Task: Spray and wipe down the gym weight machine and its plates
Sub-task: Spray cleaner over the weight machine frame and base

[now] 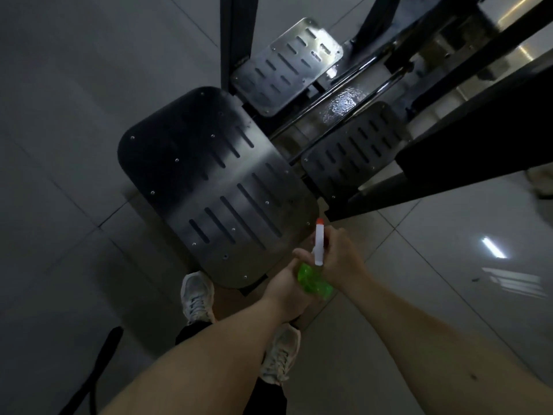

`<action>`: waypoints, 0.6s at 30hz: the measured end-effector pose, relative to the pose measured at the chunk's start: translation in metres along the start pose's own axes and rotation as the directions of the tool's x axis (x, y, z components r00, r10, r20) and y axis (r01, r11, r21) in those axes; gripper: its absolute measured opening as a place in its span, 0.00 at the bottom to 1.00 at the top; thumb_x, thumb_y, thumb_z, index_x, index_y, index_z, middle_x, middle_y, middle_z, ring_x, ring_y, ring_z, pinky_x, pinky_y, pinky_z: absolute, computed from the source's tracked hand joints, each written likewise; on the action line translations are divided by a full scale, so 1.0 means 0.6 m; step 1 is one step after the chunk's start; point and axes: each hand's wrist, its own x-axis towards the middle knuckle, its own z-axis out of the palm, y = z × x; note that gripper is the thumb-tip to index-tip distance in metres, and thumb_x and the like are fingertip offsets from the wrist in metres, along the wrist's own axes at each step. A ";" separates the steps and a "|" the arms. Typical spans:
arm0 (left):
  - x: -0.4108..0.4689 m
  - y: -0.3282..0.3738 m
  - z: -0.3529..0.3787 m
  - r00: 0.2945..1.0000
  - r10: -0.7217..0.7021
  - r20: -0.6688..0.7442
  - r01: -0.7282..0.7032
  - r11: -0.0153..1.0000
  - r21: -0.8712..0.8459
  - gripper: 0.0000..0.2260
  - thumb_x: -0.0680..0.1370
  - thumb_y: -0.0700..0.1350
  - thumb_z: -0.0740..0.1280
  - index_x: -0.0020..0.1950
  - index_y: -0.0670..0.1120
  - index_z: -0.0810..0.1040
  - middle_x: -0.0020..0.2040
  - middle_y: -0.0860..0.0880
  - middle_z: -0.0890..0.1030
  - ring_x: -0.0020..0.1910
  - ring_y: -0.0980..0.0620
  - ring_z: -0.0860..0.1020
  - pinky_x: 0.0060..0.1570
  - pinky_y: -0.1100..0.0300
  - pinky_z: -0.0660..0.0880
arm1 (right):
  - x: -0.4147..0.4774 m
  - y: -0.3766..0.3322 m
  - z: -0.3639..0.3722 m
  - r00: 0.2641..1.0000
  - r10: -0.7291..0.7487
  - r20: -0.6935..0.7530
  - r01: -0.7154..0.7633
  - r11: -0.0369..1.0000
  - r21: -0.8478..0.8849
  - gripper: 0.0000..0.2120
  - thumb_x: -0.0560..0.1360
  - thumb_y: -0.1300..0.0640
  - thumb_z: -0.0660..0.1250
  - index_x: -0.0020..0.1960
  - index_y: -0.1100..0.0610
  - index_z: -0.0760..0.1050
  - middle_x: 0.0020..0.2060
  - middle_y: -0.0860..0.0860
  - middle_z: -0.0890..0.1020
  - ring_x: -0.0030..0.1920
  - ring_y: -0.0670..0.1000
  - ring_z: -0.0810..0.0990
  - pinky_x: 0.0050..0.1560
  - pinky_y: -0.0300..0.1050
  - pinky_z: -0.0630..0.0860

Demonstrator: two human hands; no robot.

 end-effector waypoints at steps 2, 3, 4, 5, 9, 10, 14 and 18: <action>-0.006 0.006 -0.033 0.976 0.161 0.148 -0.163 0.987 0.001 0.30 0.83 0.55 0.64 0.74 0.33 0.62 0.63 0.24 0.66 0.59 0.44 0.75 0.56 0.59 0.76 | -0.003 0.003 -0.007 0.993 0.110 -0.031 -0.109 0.994 0.028 0.37 0.58 0.15 0.62 0.47 0.47 0.72 0.40 0.45 0.78 0.41 0.47 0.79 0.41 0.44 0.79; -0.007 0.007 -0.039 0.964 0.204 0.169 -0.234 0.954 0.189 0.25 0.84 0.49 0.61 0.75 0.35 0.62 0.64 0.24 0.62 0.61 0.39 0.72 0.57 0.52 0.75 | -0.007 0.003 -0.009 0.987 0.155 -0.051 -0.154 0.987 0.036 0.41 0.56 0.13 0.59 0.48 0.46 0.71 0.41 0.45 0.77 0.41 0.47 0.78 0.41 0.43 0.79; -0.009 0.005 -0.037 0.923 0.368 0.113 -0.373 0.781 0.501 0.23 0.84 0.46 0.59 0.76 0.37 0.62 0.66 0.25 0.60 0.61 0.35 0.69 0.57 0.46 0.72 | -0.016 -0.003 -0.015 0.980 0.189 -0.059 -0.187 0.982 0.033 0.42 0.55 0.12 0.57 0.48 0.46 0.71 0.41 0.45 0.77 0.41 0.48 0.78 0.42 0.43 0.79; -0.007 0.004 -0.043 0.857 0.502 0.113 -0.462 0.654 0.600 0.23 0.84 0.46 0.58 0.77 0.38 0.61 0.70 0.27 0.60 0.63 0.33 0.67 0.57 0.41 0.70 | -0.028 -0.009 -0.019 0.975 0.214 -0.058 -0.213 0.977 0.030 0.40 0.56 0.12 0.58 0.48 0.46 0.70 0.41 0.45 0.76 0.41 0.47 0.78 0.42 0.45 0.80; -0.056 -0.003 -0.148 0.935 0.331 0.130 -0.279 0.909 -0.310 0.29 0.78 0.56 0.70 0.76 0.53 0.65 0.68 0.48 0.75 0.64 0.48 0.75 0.57 0.63 0.71 | -0.099 -0.095 -0.085 0.949 0.302 -0.089 -0.291 0.949 0.118 0.26 0.64 0.26 0.70 0.46 0.45 0.69 0.40 0.46 0.76 0.40 0.47 0.78 0.42 0.50 0.82; -0.080 -0.012 -0.182 0.948 0.290 0.134 -0.234 0.916 -0.326 0.33 0.71 0.61 0.76 0.72 0.56 0.69 0.60 0.52 0.78 0.55 0.54 0.77 0.49 0.70 0.69 | -0.118 -0.122 -0.109 0.944 0.322 -0.073 -0.311 0.942 0.123 0.27 0.64 0.28 0.73 0.48 0.47 0.70 0.41 0.47 0.76 0.41 0.48 0.78 0.42 0.49 0.81; -0.159 -0.013 -0.301 0.848 0.491 0.202 -0.530 0.758 0.381 0.32 0.76 0.67 0.67 0.69 0.44 0.71 0.61 0.35 0.71 0.50 0.46 0.71 0.48 0.53 0.69 | -0.195 -0.226 -0.201 0.913 0.408 -0.016 -0.400 0.902 0.163 0.40 0.62 0.27 0.75 0.64 0.52 0.73 0.53 0.49 0.76 0.52 0.52 0.79 0.52 0.49 0.80; -0.248 -0.001 -0.458 0.851 0.446 0.278 -0.437 0.894 -0.097 0.43 0.63 0.77 0.66 0.74 0.58 0.66 0.59 0.58 0.76 0.53 0.58 0.75 0.50 0.69 0.72 | -0.256 -0.307 -0.289 0.923 0.378 -0.070 -0.357 0.911 0.207 0.38 0.64 0.26 0.72 0.65 0.49 0.73 0.54 0.48 0.77 0.53 0.51 0.79 0.53 0.49 0.80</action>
